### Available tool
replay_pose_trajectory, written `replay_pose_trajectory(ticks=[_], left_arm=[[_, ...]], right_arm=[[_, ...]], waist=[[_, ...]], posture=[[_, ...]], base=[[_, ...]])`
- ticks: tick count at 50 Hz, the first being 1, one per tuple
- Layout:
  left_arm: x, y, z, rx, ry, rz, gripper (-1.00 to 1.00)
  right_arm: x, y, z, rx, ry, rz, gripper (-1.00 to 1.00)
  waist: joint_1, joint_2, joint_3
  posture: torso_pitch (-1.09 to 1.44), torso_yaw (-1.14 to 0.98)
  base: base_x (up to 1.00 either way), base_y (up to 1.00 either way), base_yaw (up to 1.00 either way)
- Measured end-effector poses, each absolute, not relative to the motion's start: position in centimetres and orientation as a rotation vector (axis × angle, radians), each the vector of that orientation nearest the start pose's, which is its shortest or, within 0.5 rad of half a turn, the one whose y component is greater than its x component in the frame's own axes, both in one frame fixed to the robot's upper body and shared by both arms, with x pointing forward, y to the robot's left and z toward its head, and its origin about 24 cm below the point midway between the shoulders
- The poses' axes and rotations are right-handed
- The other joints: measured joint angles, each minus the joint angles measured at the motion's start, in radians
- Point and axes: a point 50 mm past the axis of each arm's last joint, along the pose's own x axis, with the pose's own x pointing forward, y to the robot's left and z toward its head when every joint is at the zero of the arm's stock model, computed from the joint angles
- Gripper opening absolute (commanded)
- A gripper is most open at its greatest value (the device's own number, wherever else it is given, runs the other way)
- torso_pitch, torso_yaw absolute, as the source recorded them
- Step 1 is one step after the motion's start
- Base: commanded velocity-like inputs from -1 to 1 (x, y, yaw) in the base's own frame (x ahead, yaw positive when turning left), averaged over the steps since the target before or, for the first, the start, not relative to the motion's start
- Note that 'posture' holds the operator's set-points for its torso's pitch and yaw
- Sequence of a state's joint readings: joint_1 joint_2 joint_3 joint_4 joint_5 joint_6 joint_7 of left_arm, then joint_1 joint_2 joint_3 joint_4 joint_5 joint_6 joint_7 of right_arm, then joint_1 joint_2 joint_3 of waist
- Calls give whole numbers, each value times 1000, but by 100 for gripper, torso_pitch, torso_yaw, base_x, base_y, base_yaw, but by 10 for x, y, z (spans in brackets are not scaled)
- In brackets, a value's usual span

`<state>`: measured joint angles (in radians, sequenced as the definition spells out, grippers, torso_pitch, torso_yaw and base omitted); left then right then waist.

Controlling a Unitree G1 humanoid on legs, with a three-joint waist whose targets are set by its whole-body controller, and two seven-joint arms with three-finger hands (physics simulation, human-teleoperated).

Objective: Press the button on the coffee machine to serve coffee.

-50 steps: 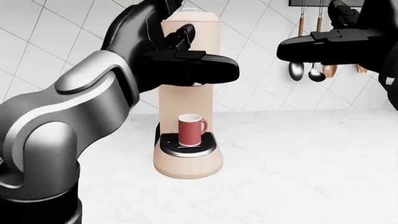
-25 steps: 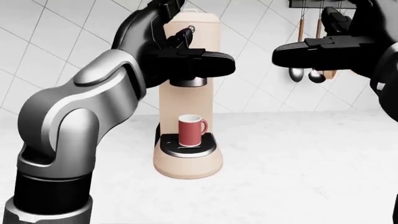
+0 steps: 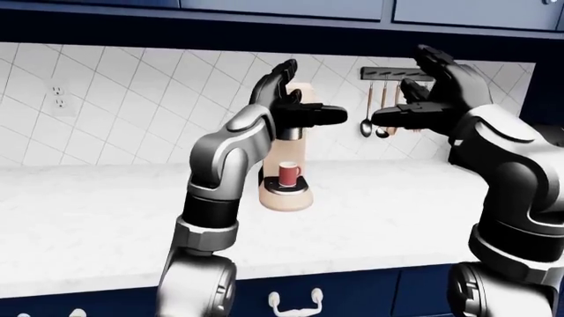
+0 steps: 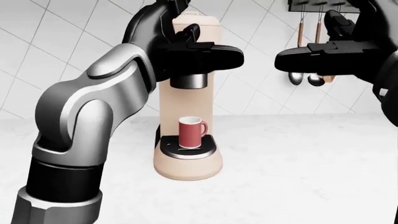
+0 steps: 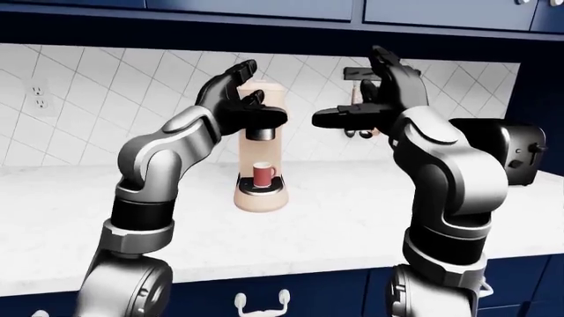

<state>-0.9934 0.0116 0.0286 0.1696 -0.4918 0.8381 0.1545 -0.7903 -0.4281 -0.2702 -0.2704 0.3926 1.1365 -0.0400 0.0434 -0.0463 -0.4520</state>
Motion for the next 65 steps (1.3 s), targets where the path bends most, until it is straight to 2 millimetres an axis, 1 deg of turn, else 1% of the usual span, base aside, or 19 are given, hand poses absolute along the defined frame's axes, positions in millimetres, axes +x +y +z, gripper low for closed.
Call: replay_pose_trajectory(ticks=[17,27,44,51,55,65], left_arm=[[373,52,224,-206,126,-374,100],[382,53,218,-207,139,-363,100],[389,47,225,-194,125,-371,100],[396,47,219,-190,141,-360,100],[397,46,219,-187,136,-359,100],[401,43,210,-173,146,-367,100]], right_arm=[[314,-207,253,-7,26,12,100],[316,-205,256,-10,24,16,100],[313,-206,251,-2,28,9,100],[312,-206,250,-1,28,10,100],[311,-207,249,0,29,7,100],[312,-206,249,2,30,8,100]], waist=[[-2,-2,0],[-2,-5,0],[-3,-7,0],[-2,-10,0],[-3,-11,-1],[-3,-13,-2]], posture=[[-74,0],[-74,0],[-74,0],[-74,0],[-74,0],[-74,0]], base=[[0,0,0],[0,0,0],[0,0,0],[0,0,0],[0,0,0],[0,0,0]])
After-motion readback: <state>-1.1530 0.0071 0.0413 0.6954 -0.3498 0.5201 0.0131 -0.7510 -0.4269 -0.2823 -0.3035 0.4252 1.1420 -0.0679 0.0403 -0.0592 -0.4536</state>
